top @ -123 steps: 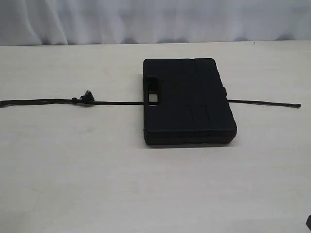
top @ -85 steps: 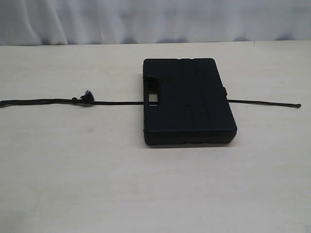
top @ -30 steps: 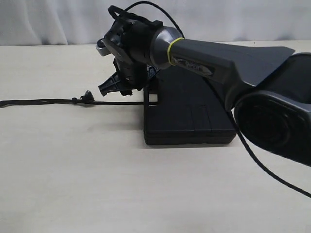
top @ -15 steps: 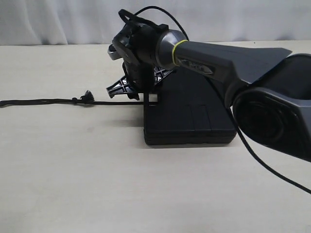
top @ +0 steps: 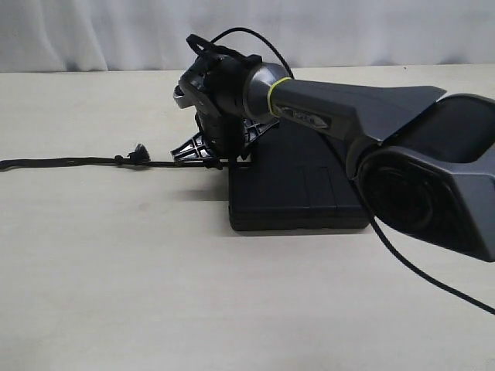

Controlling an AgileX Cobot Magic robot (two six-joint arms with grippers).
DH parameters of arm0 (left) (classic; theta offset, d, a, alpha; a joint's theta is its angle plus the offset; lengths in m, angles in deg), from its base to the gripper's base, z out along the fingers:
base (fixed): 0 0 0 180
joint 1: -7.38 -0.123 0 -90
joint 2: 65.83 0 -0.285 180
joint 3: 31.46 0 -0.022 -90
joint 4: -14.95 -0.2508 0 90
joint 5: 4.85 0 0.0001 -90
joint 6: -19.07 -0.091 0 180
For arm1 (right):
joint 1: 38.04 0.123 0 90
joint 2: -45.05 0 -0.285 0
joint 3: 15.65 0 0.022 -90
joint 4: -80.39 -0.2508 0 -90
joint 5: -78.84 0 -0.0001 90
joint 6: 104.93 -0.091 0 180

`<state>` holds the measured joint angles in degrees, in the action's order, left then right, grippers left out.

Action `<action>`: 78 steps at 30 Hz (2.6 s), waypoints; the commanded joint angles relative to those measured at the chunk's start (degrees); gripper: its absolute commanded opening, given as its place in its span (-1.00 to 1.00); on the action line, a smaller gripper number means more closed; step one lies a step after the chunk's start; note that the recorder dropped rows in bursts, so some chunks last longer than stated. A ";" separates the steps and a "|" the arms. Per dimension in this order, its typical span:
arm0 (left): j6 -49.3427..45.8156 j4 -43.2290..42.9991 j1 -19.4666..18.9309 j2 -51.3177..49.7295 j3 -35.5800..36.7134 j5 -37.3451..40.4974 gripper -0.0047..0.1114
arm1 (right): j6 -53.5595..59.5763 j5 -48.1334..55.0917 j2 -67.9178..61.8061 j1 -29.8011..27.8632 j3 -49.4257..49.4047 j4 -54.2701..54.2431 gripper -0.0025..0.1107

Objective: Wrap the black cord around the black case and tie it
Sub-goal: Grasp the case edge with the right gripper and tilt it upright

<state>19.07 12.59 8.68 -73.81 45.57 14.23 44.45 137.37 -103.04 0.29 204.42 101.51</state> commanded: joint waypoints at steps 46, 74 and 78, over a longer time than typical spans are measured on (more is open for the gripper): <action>0.00 0.07 -0.21 0.18 0.19 -0.55 -0.92 | 9.48 11.44 17.55 -2.71 0.74 0.22 -0.88; 0.00 0.07 -0.21 0.18 0.19 -0.55 -0.92 | 25.44 11.44 23.85 -19.13 0.64 -28.06 -0.88; 0.00 0.07 -0.21 0.18 0.19 -0.55 -0.92 | 23.93 11.44 23.85 -19.13 -0.14 -22.11 -0.88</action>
<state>19.07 12.59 8.68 -73.81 45.57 14.23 68.50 149.83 -80.70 -18.34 204.53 74.25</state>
